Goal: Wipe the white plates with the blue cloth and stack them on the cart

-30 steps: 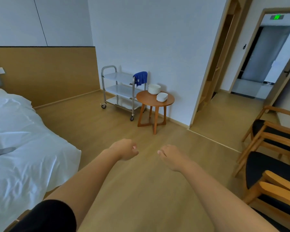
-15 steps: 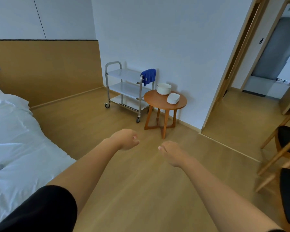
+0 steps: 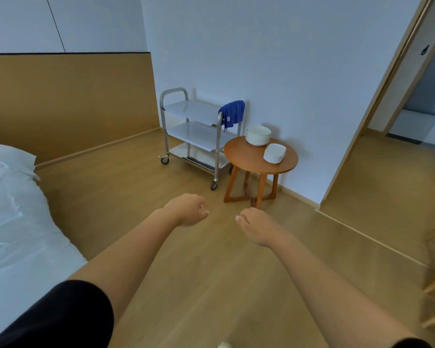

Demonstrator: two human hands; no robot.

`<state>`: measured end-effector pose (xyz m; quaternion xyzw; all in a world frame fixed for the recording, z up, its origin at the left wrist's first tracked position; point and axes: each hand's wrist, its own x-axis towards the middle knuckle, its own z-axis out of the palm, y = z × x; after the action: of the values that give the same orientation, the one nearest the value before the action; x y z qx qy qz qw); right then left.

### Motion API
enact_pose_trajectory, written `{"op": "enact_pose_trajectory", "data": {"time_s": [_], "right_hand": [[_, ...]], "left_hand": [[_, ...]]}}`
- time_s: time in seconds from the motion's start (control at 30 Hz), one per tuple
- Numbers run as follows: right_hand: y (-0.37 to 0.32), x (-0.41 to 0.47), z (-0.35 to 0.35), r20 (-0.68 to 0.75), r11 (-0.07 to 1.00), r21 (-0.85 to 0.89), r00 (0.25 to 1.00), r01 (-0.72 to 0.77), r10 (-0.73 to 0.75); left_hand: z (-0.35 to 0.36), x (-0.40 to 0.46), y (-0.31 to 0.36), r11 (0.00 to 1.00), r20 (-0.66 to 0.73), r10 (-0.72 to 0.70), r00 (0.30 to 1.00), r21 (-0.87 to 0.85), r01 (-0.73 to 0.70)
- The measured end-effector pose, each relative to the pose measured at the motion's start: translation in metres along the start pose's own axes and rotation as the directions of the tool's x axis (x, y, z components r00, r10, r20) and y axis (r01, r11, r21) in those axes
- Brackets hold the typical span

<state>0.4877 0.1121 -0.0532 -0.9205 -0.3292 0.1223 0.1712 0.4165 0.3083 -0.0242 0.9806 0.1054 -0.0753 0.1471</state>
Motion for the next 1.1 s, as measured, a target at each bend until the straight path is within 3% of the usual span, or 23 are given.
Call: {"op": "enact_pose_trajectory", "data": {"time_s": [0.63,1.1], "right_hand": [[0.070,0.297,-0.072,0.034,0.999,0.016,0.999,0.036,-0.036],[0.033,0.548,-0.088,-0.031,0.999,0.042,0.999,-0.028,0.030]], "left_hand": [[-0.072,0.295,-0.033,1.000,0.013,-0.007,1.000,0.014,0.007],[-0.147,0.511,-0.158,0.994,0.009,0.109,0.994,-0.020,-0.109]]}}
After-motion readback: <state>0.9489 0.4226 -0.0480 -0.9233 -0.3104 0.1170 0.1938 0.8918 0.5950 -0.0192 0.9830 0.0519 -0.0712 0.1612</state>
